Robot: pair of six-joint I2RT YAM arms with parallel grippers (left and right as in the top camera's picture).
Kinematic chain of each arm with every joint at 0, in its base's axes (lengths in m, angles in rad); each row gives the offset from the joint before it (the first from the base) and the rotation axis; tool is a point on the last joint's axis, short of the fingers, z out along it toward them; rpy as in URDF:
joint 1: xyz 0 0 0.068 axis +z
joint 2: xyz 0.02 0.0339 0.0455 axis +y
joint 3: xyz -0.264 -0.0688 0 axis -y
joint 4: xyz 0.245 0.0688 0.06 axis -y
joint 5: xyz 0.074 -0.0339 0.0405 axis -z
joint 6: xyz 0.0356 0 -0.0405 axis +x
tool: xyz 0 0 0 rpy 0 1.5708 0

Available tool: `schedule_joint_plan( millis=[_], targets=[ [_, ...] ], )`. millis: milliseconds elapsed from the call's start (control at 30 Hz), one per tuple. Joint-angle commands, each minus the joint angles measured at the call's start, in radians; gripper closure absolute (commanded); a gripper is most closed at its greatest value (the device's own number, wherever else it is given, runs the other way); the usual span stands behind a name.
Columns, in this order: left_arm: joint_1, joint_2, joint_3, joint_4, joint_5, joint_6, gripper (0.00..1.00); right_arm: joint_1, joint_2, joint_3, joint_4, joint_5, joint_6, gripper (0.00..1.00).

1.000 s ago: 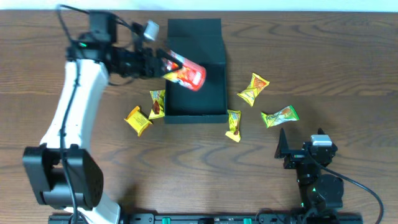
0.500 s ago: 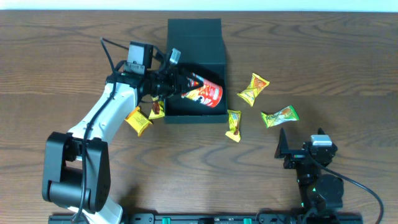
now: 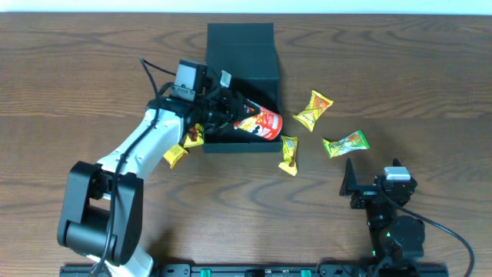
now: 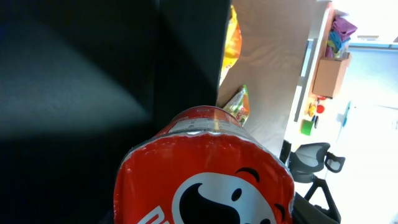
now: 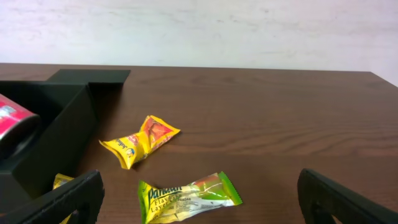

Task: Pack container
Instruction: 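Lift the Pringles can and lay it sideways into the black box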

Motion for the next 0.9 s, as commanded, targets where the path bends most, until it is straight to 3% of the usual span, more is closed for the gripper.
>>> schedule_joint_plan(
  millis=[0,167,200,300,533,867],
  targets=[
    [-0.003,0.042,0.000,0.002,-0.016,-0.050,0.57,-0.006,-0.005,-0.003,0.000,0.010,-0.015,0.01],
    [-0.003,0.058,0.000,0.005,-0.018,-0.055,0.57,-0.006,-0.005,-0.003,0.000,0.010,-0.015,0.01],
    [-0.003,0.058,0.000,0.005,-0.018,-0.055,0.55,-0.006,-0.005,-0.003,0.000,0.010,-0.015,0.01],
    [-0.002,0.058,0.000,-0.002,-0.017,-0.056,0.34,-0.006,-0.006,-0.003,0.000,0.010,-0.015,0.01],
    [-0.002,0.058,0.000,-0.050,-0.014,-0.051,0.23,-0.006,-0.006,-0.003,0.000,0.010,-0.015,0.01],
    [0.019,0.058,0.000,-0.099,-0.018,-0.002,0.25,-0.006,-0.005,-0.003,0.000,0.010,-0.015,0.01]
  ],
)
